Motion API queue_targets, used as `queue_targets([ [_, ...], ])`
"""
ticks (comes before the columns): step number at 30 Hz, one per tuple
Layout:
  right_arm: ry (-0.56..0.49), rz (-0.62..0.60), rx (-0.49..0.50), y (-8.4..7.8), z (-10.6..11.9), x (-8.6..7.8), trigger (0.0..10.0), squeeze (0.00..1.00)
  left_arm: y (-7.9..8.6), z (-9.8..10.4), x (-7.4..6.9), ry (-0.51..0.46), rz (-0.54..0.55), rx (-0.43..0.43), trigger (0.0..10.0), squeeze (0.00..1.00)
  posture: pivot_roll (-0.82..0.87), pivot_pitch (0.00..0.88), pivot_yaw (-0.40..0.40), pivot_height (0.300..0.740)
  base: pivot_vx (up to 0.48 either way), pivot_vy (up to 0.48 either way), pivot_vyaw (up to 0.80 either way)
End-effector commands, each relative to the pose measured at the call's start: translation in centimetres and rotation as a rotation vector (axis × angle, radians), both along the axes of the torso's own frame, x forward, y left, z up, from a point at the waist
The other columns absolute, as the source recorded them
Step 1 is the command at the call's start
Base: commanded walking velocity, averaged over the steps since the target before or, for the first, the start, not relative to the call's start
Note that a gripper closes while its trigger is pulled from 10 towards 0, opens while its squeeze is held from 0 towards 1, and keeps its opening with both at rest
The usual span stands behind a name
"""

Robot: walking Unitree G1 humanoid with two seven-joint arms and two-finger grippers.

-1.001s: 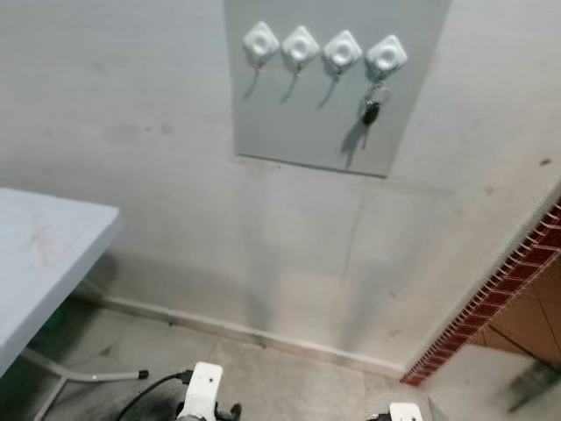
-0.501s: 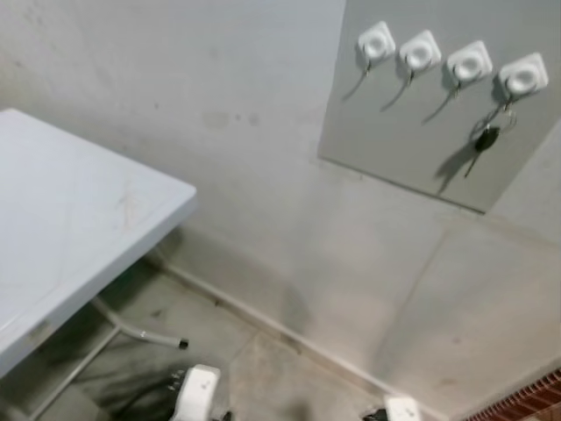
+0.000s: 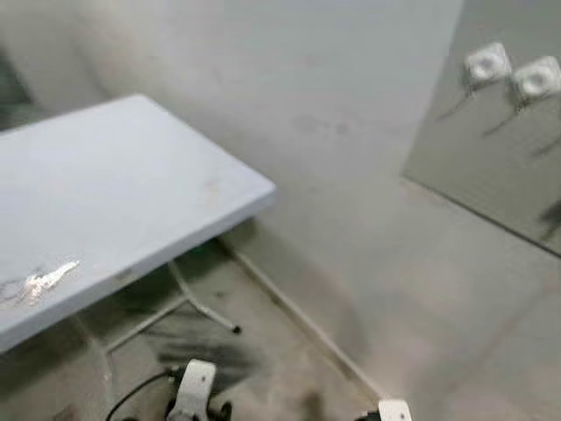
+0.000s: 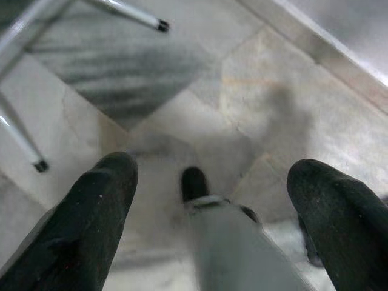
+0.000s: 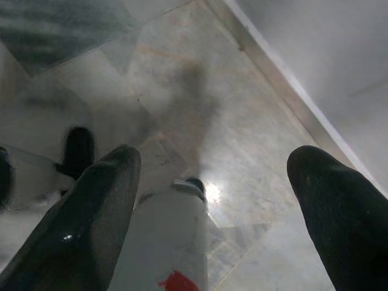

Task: Hang keys on a hook

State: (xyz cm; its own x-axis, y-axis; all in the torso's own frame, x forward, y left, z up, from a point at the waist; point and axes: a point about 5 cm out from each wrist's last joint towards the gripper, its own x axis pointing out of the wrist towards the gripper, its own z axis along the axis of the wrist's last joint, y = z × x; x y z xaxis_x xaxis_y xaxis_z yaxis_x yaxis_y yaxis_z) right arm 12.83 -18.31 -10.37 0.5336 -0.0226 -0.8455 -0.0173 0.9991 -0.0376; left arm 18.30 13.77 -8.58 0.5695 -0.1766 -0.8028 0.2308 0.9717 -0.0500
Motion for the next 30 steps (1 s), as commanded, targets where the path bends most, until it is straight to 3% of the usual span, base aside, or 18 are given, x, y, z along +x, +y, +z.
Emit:
queue_targets([
  [1,-0.015,0.012,0.002,0.14,0.21,0.70,10.0,0.00,0.78,-0.07,-0.11,0.007,0.007,0.025,10.0,0.00,-0.05,0.000,-0.019,0.740,0.000,0.000,0.80],
  [30,-0.011,0.016,0.005,-0.01,0.25,0.83,10.0,0.00,1.10,-0.19,-0.31,0.021,0.027,0.032,10.0,0.00,-0.05,0.000,-0.026,0.740,0.000,0.000,0.80],
])
